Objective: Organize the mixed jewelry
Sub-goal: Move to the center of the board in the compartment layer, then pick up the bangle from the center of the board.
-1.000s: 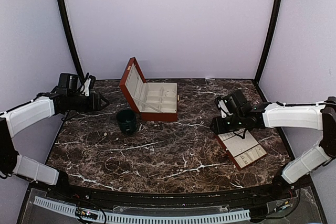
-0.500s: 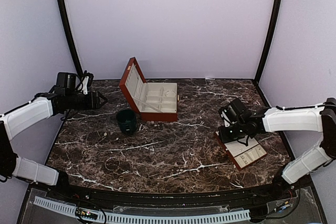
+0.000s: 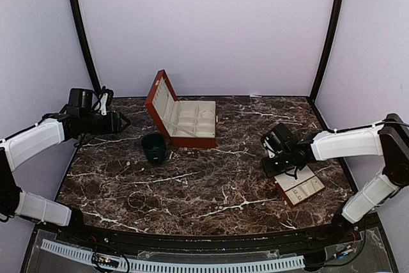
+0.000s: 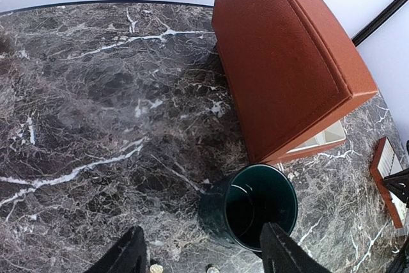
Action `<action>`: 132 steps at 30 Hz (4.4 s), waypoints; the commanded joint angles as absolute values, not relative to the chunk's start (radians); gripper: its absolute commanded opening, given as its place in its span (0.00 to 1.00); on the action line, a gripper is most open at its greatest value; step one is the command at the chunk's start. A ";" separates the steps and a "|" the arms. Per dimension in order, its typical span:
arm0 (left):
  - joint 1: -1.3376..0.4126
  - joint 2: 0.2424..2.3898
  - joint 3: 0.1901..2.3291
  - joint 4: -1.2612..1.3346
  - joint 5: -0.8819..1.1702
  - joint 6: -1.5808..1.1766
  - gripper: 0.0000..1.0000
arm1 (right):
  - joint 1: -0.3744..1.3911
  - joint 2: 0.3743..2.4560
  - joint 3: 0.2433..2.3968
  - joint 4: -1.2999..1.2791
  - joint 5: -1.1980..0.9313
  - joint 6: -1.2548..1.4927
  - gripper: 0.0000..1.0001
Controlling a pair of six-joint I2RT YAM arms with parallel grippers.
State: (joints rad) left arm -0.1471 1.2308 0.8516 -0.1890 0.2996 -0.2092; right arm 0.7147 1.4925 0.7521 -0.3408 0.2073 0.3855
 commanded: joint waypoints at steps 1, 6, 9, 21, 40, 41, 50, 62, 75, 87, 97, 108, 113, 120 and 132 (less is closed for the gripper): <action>-0.150 1.207 0.841 -0.189 0.295 -0.200 0.63 | 0.727 1.528 0.779 -0.319 0.250 0.358 0.08; -0.151 1.207 0.841 -0.191 0.290 -0.201 0.63 | 0.732 1.551 0.778 -0.301 0.250 0.334 0.05; -0.150 1.206 0.841 -0.191 0.288 -0.200 0.63 | 0.740 1.566 0.783 -0.286 0.244 0.310 0.00; -0.151 1.197 0.838 -0.191 0.278 -0.202 0.63 | 0.920 1.623 0.896 -0.200 0.009 0.131 0.00; -0.150 1.173 0.836 -0.197 0.278 -0.200 0.68 | 1.195 1.876 1.201 -0.173 -0.127 0.042 0.05; -0.150 1.173 0.836 -0.201 0.273 -0.201 0.69 | 1.195 1.868 1.194 -0.163 -0.125 0.048 0.11; -0.165 1.090 0.707 -0.283 0.183 -0.417 0.68 | 1.163 1.727 1.096 -0.043 -0.074 0.137 0.44; -0.364 0.920 0.424 -0.428 0.205 -0.759 0.56 | 1.026 1.688 1.108 -0.056 0.014 0.297 0.52; -0.602 0.951 0.449 -0.486 0.212 -0.837 0.50 | 1.032 1.754 1.105 0.028 0.028 0.427 0.51; -0.802 1.189 0.584 -0.492 0.074 -0.723 0.31 | 1.031 1.744 1.070 0.030 0.075 0.426 0.51; -0.863 1.274 0.598 -0.513 -0.016 -0.728 0.30 | 1.031 1.739 1.051 0.042 0.081 0.430 0.50; -0.870 1.286 0.556 -0.458 -0.002 -0.701 0.18 | 1.028 1.726 1.035 0.050 0.117 0.444 0.50; -0.873 1.278 0.535 -0.444 0.027 -0.712 0.15 | 1.026 1.714 1.026 0.057 0.136 0.446 0.50; -0.878 1.290 0.525 -0.435 0.050 -0.724 0.08 | 1.018 1.673 0.992 0.081 0.182 0.468 0.50; -0.879 1.281 0.581 -0.473 0.051 -0.702 0.00 | 0.923 1.554 0.911 0.102 0.258 0.432 0.51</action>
